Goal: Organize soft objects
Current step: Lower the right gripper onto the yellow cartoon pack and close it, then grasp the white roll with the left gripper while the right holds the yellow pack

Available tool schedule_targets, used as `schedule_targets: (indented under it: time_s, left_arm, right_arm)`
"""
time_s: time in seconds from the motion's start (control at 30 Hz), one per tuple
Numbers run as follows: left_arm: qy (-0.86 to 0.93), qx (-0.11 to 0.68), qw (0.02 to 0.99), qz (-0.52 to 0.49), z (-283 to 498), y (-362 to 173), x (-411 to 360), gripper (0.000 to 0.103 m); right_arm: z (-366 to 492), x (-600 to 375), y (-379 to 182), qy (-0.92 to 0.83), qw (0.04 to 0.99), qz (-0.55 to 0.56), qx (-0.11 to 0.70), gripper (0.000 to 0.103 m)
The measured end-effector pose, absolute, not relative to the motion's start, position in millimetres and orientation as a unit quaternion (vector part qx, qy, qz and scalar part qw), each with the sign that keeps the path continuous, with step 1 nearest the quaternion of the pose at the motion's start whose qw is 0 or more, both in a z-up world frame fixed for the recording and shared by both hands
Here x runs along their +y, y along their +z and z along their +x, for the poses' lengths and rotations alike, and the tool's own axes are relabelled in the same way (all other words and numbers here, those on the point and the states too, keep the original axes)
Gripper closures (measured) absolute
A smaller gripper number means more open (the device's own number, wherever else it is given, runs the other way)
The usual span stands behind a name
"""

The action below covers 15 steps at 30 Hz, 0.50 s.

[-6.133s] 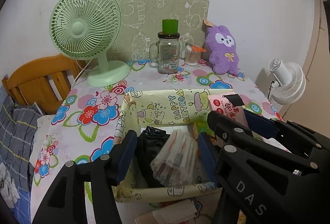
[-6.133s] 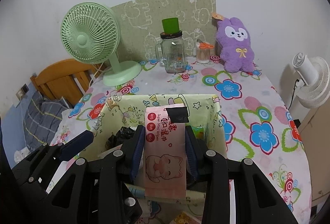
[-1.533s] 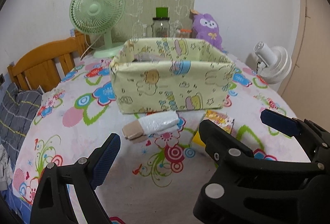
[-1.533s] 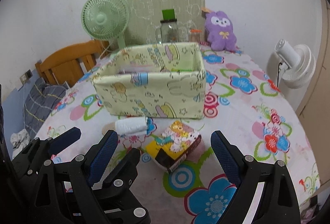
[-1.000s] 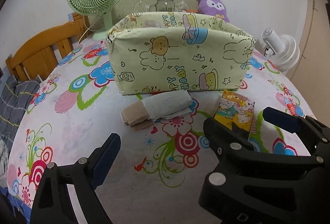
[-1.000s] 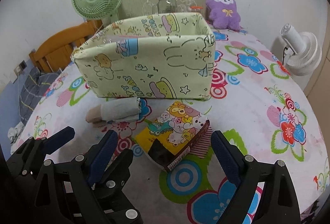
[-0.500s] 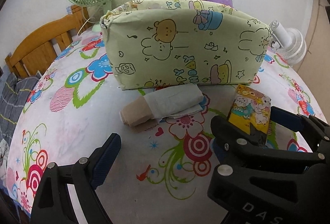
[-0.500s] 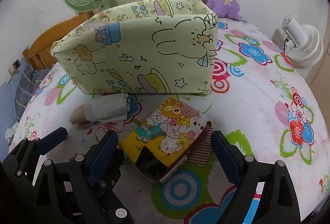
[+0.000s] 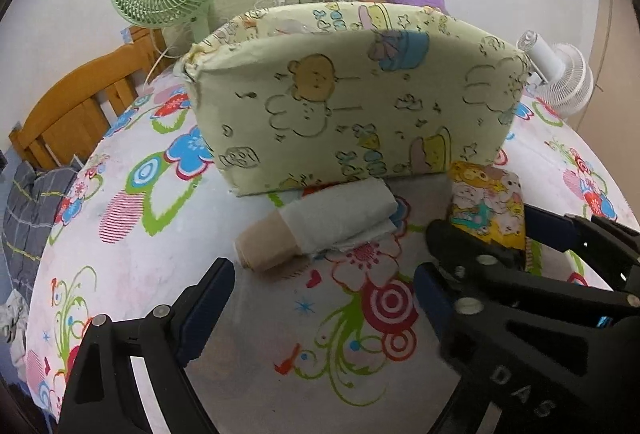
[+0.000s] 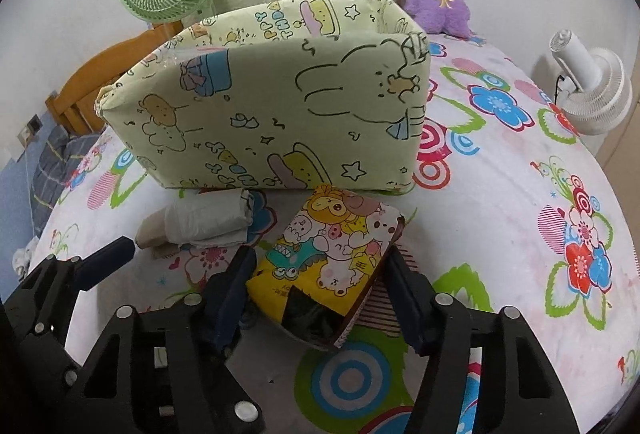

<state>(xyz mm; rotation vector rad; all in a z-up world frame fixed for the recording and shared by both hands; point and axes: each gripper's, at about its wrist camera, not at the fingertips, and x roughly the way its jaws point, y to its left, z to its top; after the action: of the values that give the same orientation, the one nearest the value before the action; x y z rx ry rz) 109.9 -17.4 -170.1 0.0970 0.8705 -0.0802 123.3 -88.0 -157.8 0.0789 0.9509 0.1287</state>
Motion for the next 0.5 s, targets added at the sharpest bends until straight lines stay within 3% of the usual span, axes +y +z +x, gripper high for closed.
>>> schedule_targets:
  time_s: [0.5]
  left_arm:
    - [-0.063, 0.416, 0.904, 0.079, 132.0, -162.9, -15.3, 0.011]
  right_arm:
    - [131.4, -88.1, -145.9, 0.046, 0.886, 0.057, 0.458, 0.040]
